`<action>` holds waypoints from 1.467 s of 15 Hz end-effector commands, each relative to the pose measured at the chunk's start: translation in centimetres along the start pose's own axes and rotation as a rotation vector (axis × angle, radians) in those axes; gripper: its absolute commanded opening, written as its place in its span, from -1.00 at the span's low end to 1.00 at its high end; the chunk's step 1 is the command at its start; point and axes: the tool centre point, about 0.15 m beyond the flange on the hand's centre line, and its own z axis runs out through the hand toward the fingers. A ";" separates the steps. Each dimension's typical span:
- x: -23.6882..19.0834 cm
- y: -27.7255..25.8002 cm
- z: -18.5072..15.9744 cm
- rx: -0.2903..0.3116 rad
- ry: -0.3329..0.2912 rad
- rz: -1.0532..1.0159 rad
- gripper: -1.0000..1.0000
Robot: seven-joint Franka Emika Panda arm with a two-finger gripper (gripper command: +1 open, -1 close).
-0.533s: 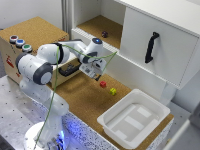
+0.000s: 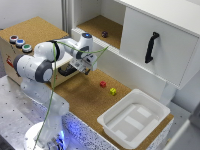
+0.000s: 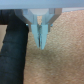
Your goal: Grasp the handle of the drawer and close it
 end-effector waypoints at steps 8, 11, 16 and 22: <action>-2.2 -14.5 1.0 0.048 0.062 -0.098 -1.00; -2.3 -17.2 1.0 0.056 0.064 -0.179 -1.00; -1.7 -17.2 0.9 0.116 0.059 -0.205 -1.00; -0.4 -15.0 -0.3 0.002 0.060 -0.158 1.00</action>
